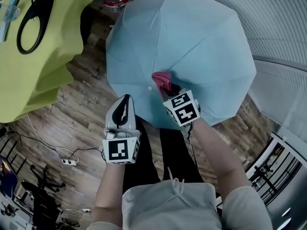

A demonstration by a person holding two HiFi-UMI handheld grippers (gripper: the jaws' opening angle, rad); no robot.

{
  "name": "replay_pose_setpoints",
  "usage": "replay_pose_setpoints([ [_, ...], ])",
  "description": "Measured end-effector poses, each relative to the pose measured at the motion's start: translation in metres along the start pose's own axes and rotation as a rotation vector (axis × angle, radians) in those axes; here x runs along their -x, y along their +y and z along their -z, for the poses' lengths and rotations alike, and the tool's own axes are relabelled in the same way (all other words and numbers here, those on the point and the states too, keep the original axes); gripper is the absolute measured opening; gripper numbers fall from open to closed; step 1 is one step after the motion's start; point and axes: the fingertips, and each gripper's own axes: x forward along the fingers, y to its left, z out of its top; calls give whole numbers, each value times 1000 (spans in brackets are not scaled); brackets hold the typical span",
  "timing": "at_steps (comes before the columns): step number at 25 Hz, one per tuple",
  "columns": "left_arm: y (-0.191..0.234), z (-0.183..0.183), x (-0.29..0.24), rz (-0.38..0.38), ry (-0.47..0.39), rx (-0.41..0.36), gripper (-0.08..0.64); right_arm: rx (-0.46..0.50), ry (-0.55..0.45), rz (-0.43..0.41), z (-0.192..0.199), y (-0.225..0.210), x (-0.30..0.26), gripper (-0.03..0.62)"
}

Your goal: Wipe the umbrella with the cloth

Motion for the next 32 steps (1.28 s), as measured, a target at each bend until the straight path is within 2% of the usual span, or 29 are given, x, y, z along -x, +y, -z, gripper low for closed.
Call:
replay_pose_setpoints([
  [8,11,28,-14,-47,22,44,6,55,83,-70,22,10,-51,54],
  [11,7,33,-14,-53,35,52,6,78,103,-65,27,6,-57,52],
  [17,-5,48,-19,-63,76,97,8,75,99,-24,27,-13,-51,54],
  [28,-45,40,-45,-42,93,72,6,189,104,-3,8,-60,-26,54],
  [32,-61,33,-57,-50,88,89,6,192,94,18,0,-84,-10,54],
])
